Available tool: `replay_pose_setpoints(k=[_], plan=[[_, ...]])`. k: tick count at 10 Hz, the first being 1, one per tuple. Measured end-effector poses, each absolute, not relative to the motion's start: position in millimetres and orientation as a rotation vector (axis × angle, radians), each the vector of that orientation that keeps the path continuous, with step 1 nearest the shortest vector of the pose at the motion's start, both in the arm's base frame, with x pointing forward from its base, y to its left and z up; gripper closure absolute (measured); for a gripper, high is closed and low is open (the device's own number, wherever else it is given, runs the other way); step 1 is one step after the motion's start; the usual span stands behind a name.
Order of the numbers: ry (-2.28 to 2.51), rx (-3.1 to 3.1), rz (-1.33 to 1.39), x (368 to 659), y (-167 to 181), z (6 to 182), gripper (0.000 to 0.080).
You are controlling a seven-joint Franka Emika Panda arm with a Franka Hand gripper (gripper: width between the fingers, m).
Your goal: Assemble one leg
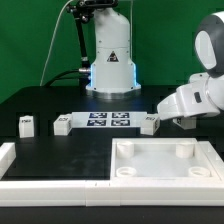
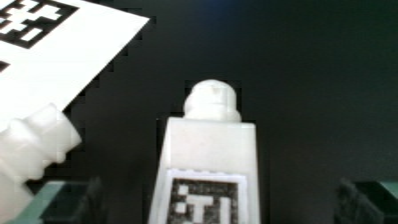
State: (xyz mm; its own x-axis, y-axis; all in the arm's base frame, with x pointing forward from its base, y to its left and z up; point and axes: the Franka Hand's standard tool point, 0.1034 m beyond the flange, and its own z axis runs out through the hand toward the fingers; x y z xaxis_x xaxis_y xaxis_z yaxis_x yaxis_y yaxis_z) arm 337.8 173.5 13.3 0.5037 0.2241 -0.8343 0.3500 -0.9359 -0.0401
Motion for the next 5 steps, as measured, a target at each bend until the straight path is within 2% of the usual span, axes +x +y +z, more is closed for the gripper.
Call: replay_pose_setpoints(k=[3, 5], plan=[[0.505, 2.624, -1.394, 339.7, 172.9, 7.6, 0.015], [0.503, 2.626, -1.395, 339.9, 172.5, 7.5, 0.0417]])
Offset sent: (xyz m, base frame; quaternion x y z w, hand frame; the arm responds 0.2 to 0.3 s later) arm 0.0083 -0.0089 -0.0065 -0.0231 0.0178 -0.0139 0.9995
